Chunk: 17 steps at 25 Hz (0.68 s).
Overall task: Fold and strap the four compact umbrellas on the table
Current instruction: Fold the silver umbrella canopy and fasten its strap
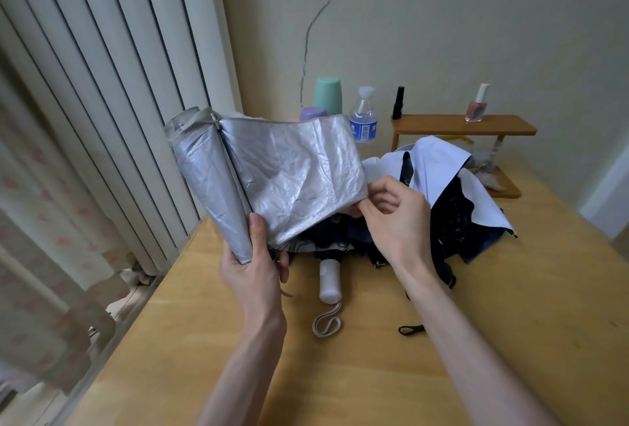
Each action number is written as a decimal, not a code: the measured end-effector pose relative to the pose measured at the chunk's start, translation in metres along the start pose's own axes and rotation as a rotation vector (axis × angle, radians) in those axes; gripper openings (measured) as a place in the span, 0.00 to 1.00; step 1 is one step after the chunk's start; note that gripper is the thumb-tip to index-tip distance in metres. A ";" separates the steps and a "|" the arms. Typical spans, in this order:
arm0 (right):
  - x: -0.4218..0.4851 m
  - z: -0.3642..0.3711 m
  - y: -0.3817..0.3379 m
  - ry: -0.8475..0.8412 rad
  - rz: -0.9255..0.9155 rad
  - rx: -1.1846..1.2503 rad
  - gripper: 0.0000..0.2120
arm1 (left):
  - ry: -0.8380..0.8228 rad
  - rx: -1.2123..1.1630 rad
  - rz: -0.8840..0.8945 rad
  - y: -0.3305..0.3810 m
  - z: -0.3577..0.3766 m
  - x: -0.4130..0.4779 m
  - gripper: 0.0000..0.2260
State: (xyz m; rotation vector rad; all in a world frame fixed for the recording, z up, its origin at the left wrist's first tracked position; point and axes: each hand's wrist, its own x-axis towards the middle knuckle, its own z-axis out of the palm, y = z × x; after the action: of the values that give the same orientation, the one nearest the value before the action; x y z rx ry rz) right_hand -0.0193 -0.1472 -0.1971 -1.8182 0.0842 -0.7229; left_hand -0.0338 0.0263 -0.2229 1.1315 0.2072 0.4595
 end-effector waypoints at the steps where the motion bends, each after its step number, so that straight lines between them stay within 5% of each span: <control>1: 0.000 0.001 0.000 -0.021 -0.057 -0.043 0.04 | 0.001 0.000 0.006 0.000 0.000 0.000 0.12; 4: 0.002 -0.001 -0.001 -0.214 -0.117 -0.092 0.13 | 0.005 -0.003 0.022 0.001 -0.002 0.002 0.12; 6: 0.006 -0.009 -0.009 -0.382 0.043 0.151 0.20 | -0.004 0.000 0.022 0.000 -0.004 0.004 0.12; 8: 0.008 -0.014 -0.016 -0.463 0.222 0.402 0.15 | -0.023 0.014 0.014 -0.001 -0.005 0.004 0.12; 14: 0.008 -0.009 -0.012 -0.098 0.272 0.375 0.06 | -0.058 0.054 0.031 -0.004 -0.002 0.001 0.14; 17: 0.008 -0.008 -0.012 -0.068 0.185 0.376 0.07 | -0.042 0.045 0.028 -0.004 -0.002 0.001 0.13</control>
State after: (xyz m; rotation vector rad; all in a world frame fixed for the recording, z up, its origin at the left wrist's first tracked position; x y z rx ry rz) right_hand -0.0205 -0.1527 -0.1813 -1.4514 0.0658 -0.5066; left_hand -0.0332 0.0270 -0.2279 1.1880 0.1663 0.4576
